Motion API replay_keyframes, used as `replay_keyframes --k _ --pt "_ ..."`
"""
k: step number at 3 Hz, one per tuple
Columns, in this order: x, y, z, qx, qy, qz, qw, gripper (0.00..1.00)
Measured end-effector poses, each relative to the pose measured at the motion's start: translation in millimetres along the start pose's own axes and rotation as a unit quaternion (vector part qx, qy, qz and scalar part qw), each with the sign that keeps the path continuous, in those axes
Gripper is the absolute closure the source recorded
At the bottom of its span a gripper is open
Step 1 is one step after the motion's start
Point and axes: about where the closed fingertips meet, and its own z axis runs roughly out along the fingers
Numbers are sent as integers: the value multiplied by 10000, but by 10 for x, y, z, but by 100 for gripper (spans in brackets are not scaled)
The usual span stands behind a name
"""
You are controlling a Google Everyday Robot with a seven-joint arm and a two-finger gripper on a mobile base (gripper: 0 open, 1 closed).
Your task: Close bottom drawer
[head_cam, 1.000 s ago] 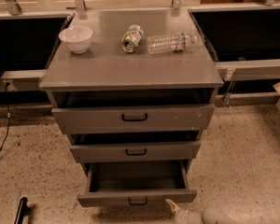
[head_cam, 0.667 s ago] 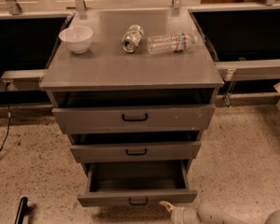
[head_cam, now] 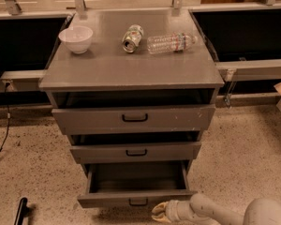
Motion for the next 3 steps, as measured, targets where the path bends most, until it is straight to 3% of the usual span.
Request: replay_keyframes --k 1,2,3 --pt "48 -211 59 197 -102 -70 9997 89" --pt "89 -335 122 333 -88 -63 9994 86" --pt "89 -335 123 333 -88 -63 9994 63"
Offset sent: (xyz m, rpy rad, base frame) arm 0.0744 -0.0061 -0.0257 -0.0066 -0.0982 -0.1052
